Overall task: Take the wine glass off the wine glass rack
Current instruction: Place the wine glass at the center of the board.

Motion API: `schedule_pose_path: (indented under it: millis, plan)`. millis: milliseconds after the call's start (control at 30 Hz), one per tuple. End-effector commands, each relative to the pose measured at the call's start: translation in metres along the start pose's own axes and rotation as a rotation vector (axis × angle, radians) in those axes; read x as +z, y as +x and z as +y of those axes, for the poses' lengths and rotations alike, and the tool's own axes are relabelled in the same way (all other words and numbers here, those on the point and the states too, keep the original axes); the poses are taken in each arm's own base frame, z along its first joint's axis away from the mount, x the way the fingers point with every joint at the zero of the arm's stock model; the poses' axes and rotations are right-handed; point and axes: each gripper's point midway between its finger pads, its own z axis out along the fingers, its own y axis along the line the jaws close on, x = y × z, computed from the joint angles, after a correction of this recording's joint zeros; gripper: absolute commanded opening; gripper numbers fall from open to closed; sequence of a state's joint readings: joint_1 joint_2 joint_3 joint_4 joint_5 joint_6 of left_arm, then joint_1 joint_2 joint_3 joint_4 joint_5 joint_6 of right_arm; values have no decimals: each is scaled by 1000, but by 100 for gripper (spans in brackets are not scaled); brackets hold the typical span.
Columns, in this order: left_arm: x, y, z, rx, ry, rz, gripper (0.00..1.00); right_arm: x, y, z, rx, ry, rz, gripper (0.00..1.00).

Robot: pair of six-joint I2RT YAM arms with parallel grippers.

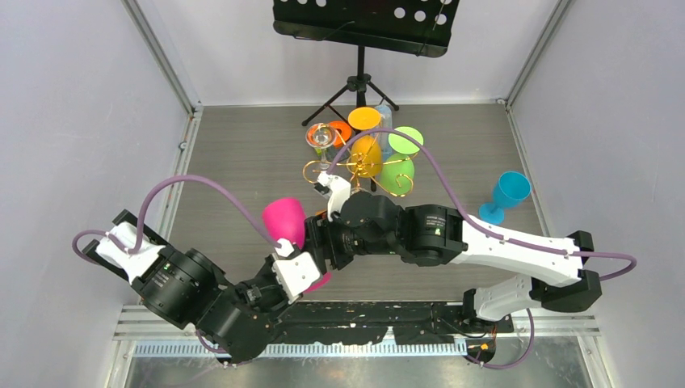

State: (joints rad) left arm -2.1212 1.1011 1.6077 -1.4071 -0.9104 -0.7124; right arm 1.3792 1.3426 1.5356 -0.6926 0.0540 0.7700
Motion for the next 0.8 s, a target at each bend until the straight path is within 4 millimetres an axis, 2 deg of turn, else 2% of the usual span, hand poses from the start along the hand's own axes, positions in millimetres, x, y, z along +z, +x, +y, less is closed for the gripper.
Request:
schedule_pose_path:
  millis: [0,233,433,567,667,767]
  plan:
    - [-2,-14,10,-26,-42,-73,0,-2,-13,28,23,-92,-25,60]
    - [-3,-15,14,-30,-58,-92,0,0,-11,26,32,-94,-25,38]
    - [-3,-16,13,-46,-31,-115,0,-1,-9,25,35,-104,-34,8]
    - [-4,-17,12,-63,-10,-131,0,-3,-11,27,36,-118,-47,6]
    - [-3,-17,9,-68,11,-142,10,-5,-12,28,35,-127,-54,6]
    - [-3,-17,8,-74,19,-147,29,-8,-14,28,31,-133,-68,6]
